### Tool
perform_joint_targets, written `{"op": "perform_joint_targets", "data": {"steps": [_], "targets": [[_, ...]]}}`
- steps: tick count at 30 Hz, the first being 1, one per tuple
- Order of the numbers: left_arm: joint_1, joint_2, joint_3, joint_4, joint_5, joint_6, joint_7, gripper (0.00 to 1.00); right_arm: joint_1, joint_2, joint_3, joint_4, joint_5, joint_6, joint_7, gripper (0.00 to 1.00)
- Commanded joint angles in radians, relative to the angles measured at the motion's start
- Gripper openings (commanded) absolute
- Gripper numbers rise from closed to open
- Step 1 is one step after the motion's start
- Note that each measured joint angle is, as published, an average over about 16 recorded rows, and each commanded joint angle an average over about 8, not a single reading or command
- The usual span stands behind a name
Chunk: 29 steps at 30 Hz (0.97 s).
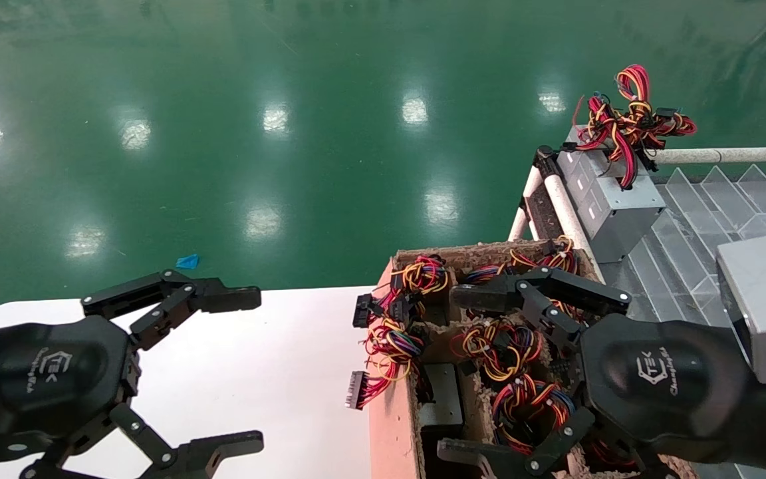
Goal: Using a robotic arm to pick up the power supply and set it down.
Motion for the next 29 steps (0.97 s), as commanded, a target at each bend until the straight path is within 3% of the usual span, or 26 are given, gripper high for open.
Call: {"op": "perform_joint_targets", "data": {"steps": [1,29], "targets": [[0.0,0.0,0.0,0.0,0.0,0.0,0.0,1.0,0.0,0.0,0.0,0.0,0.0,0.0,0.0,1.0],[0.0,0.0,0.0,0.0,0.0,0.0,0.0,1.0,0.0,0.0,0.0,0.0,0.0,0.0,0.0,1.0]]}}
